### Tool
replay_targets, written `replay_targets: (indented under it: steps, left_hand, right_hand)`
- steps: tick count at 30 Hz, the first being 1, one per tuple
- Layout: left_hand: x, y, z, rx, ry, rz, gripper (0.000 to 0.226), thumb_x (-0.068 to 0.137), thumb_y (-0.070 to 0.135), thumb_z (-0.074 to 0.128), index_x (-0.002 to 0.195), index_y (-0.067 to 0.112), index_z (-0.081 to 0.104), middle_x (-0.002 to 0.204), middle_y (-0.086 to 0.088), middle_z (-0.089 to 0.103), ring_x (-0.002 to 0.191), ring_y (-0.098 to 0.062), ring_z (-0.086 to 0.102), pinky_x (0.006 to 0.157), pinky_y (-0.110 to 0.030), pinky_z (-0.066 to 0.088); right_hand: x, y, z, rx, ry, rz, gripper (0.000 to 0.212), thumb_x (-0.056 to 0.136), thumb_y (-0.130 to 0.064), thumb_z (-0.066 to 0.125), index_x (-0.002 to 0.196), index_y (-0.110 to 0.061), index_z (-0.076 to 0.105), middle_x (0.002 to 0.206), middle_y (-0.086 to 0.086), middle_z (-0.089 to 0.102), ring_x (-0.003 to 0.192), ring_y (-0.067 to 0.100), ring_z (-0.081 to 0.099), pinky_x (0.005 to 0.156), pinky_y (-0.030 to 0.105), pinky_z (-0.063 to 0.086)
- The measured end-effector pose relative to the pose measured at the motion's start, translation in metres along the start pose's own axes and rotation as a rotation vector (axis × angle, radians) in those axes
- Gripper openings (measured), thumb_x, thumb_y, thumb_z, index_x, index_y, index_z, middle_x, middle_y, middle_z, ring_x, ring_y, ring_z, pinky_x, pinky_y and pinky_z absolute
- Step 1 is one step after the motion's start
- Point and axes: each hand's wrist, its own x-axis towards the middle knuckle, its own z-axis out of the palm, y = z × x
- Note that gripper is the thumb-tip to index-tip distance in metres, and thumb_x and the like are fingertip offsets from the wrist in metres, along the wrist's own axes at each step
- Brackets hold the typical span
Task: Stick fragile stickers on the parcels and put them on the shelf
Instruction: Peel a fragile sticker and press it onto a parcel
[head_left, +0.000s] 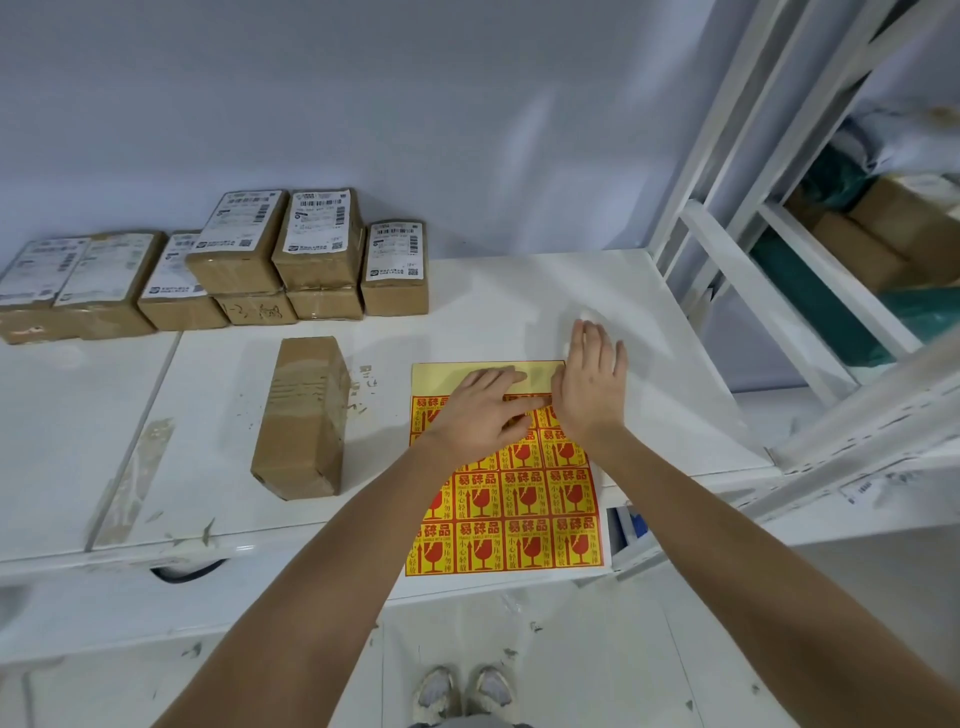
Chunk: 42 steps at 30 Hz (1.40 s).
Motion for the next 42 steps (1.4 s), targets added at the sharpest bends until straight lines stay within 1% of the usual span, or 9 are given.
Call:
replay_targets:
  steps: [9,14,17,21,24,29,34,37,42]
  left_hand:
    - [0.0,-0.003,-0.002,-0.037,-0.068,-0.041,0.039,0.099,0.041,0.036,0.136,0.04,0.045,0.147,0.0,0.035,0.137,-0.018,0.026,0.113,-0.036,0.015]
    - [0.001,-0.003,-0.006,0.025,-0.11,-0.034,0.041,0.099,0.042,0.033,0.139,0.036,0.042,0.149,-0.001,0.031,0.137,-0.019,0.025,0.113,-0.036,0.014]
    - [0.002,-0.001,-0.006,0.063,-0.131,-0.036,0.042,0.101,0.042,0.028,0.142,0.038,0.035,0.151,-0.001,0.027,0.14,-0.02,0.021,0.115,-0.036,0.013]
    - [-0.001,0.008,-0.007,0.092,-0.193,-0.067,0.046,0.101,0.045,0.018,0.147,0.04,0.017,0.158,-0.003,0.013,0.146,-0.02,0.003,0.118,-0.038,-0.004]
    - [-0.009,0.013,-0.017,0.081,-0.106,-0.106,0.05,0.101,0.046,0.013,0.149,0.035,0.006,0.159,-0.001,0.003,0.146,-0.017,-0.008,0.117,-0.039,-0.011]
    - [-0.025,0.012,-0.048,-0.099,0.156,-0.644,0.049,0.099,0.018,0.033,0.147,0.011,0.026,0.157,-0.006,0.018,0.146,-0.019,0.004,0.119,-0.037,0.003]
    - [-0.049,0.018,-0.072,-0.31,0.273,-0.619,0.05,0.094,0.015,0.048,0.142,0.008,0.035,0.145,-0.008,0.037,0.131,-0.023,0.039,0.106,-0.034,0.034]
    - [-0.048,0.016,-0.095,-0.44,0.319,-0.65,0.052,0.093,0.021,0.055,0.14,0.009,0.037,0.135,-0.011,0.044,0.124,-0.025,0.046,0.098,-0.035,0.039]
    - [-0.056,0.008,-0.126,-0.507,0.369,-0.581,0.036,0.088,0.015,0.061,0.122,0.01,0.055,0.117,-0.007,0.058,0.112,-0.018,0.054,0.092,-0.032,0.044]
  right_hand:
    - [-0.002,0.001,-0.006,-0.022,-0.079,0.22,0.058,0.098,-0.027,0.03,0.148,-0.001,0.015,0.151,0.017,0.025,0.141,0.032,0.019,0.116,0.049,0.009]
    - [-0.021,-0.007,-0.01,-0.078,0.019,0.09,0.058,0.087,-0.016,0.05,0.14,0.004,0.036,0.137,0.021,0.045,0.129,0.036,0.041,0.108,0.052,0.03]
    - [-0.032,-0.004,-0.008,-0.078,0.008,0.093,0.057,0.087,-0.018,0.051,0.139,0.004,0.037,0.137,0.021,0.046,0.129,0.036,0.041,0.107,0.052,0.03]
    - [-0.034,0.0,-0.006,-0.026,-0.057,0.219,0.057,0.095,-0.029,0.036,0.143,0.0,0.028,0.144,0.018,0.036,0.135,0.033,0.03,0.112,0.051,0.019]
    - [-0.032,-0.001,-0.007,-0.023,-0.024,0.196,0.056,0.096,-0.031,0.034,0.143,0.0,0.029,0.143,0.018,0.037,0.133,0.032,0.032,0.112,0.051,0.02]
    - [-0.022,-0.01,-0.035,0.158,0.142,0.133,0.052,0.093,-0.022,0.045,0.14,-0.002,0.034,0.136,0.017,0.044,0.125,0.031,0.043,0.109,0.049,0.026]
    - [-0.01,-0.049,-0.086,0.597,0.076,-0.124,0.035,0.085,-0.006,0.057,0.12,-0.007,0.058,0.116,0.009,0.058,0.101,0.026,0.059,0.086,0.037,0.046]
    - [-0.011,-0.074,-0.114,0.859,-0.078,-0.189,0.027,0.085,-0.001,0.057,0.11,-0.012,0.063,0.106,0.003,0.062,0.09,0.016,0.059,0.082,0.028,0.049]
    - [-0.013,-0.094,-0.13,0.931,-0.158,-0.297,0.03,0.084,0.002,0.055,0.107,-0.017,0.062,0.101,-0.003,0.063,0.088,0.014,0.06,0.083,0.026,0.048]
